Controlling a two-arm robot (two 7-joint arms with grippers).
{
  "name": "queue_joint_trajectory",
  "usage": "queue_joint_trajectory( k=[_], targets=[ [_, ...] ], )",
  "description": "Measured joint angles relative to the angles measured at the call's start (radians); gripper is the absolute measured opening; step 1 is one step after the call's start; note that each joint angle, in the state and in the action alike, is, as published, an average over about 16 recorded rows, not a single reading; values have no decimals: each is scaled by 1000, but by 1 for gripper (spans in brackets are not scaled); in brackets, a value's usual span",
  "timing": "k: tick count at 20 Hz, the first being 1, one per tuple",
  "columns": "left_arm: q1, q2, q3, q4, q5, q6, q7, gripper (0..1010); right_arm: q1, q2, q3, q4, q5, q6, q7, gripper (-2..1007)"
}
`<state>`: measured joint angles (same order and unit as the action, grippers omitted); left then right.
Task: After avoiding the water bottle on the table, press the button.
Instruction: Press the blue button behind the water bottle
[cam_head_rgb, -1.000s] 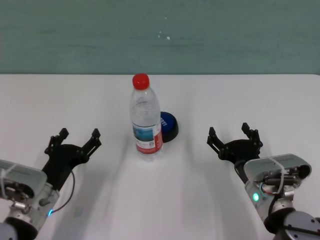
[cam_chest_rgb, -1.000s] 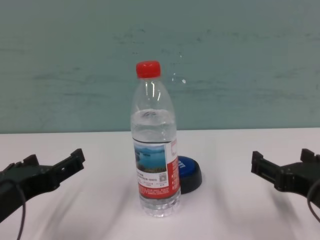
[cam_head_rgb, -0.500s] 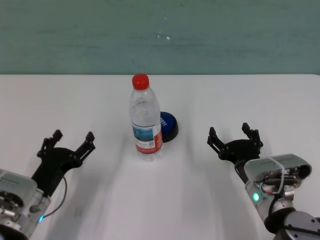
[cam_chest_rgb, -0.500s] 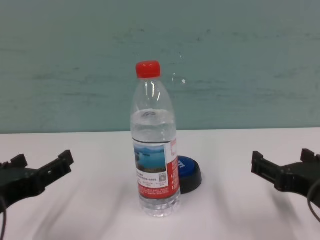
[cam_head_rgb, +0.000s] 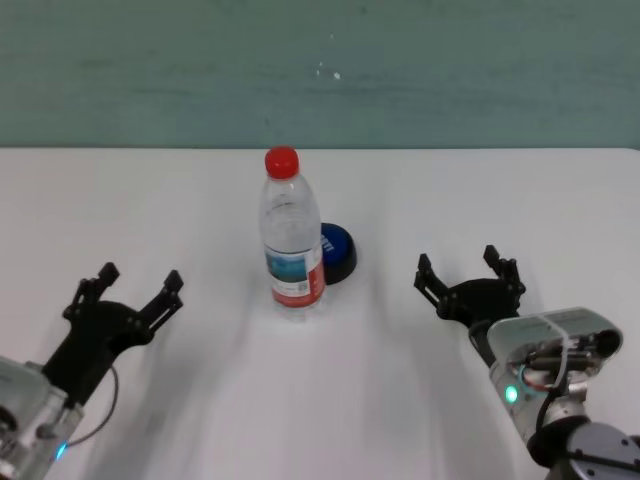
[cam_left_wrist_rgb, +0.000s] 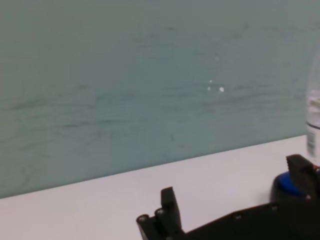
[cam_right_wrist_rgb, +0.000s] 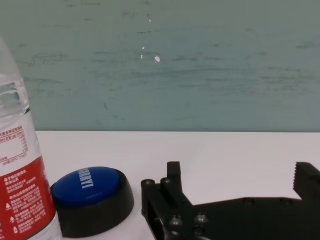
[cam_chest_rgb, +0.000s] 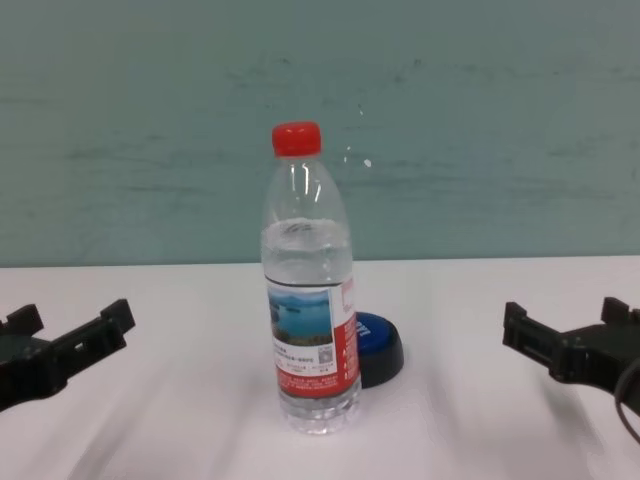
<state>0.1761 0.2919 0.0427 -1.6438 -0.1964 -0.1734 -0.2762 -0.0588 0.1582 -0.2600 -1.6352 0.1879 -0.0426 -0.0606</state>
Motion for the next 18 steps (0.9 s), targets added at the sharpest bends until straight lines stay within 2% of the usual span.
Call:
queue_joint_trajectory(
  k=[9,18],
  targets=[
    [40,35,1,-49,-25,-3,-28,1010,0,0,0,0,0,0,0,1004],
    [57,49,15,-77,-25,-12,-31,1010,0,0,0,0,0,0,0,1004]
  ],
)
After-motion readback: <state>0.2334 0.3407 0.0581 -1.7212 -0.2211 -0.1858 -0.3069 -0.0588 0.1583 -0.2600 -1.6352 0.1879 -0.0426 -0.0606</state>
